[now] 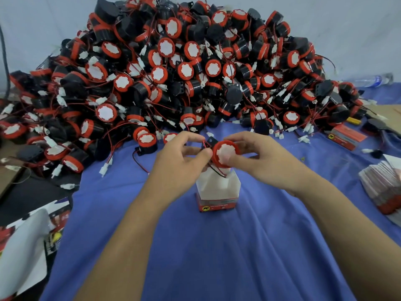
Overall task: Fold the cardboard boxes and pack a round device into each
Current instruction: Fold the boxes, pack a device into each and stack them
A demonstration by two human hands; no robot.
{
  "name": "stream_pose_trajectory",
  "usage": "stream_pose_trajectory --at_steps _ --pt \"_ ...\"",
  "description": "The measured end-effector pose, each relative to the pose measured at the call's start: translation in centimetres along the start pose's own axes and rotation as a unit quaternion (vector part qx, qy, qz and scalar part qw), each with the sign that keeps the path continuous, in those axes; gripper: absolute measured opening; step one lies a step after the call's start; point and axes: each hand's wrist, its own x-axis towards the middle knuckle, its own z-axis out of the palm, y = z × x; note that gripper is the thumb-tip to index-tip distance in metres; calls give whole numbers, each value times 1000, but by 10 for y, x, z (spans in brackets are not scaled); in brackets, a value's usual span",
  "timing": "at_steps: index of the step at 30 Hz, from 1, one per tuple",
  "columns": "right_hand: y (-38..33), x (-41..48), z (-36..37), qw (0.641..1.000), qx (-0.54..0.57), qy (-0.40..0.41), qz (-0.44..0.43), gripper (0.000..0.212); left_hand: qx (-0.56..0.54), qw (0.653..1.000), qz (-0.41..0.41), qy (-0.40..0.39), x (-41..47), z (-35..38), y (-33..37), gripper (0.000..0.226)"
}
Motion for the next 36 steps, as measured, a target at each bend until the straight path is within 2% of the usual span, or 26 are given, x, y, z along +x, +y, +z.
stream_pose_trajectory --at_steps 2,4,8,11,14,19,24,31,36 --pt "6 -4 6 997 -70 3 -22 54 0 1000 2 2 -6 3 -4 18" --pt "12 -8 13 994 -98 29 -48 61 2 1000 0 7 -11 6 -8 19" --pt "20 -10 20 983 -141 60 -103 47 70 997 20 11 -18 6 -20 23" --pt "25 -9 19 973 -185 51 -132 47 163 986 47 5 -20 2 -29 24" --pt "30 -11 19 969 -212 21 -126 51 211 976 58 -2 -21 2 -37 24" --pt "38 -11 24 971 -208 -2 -114 44 221 972 77 -12 -21 2 -45 21" --pt "39 -7 24 975 -198 -22 -102 41 281 955 86 -37 -19 2 -41 16" --pt "37 -9 21 970 -220 -43 -97 46 385 915 107 -52 -13 6 -29 27" --pt "34 -11 22 956 -263 -77 -106 47 428 894 100 -85 -15 12 -31 16"
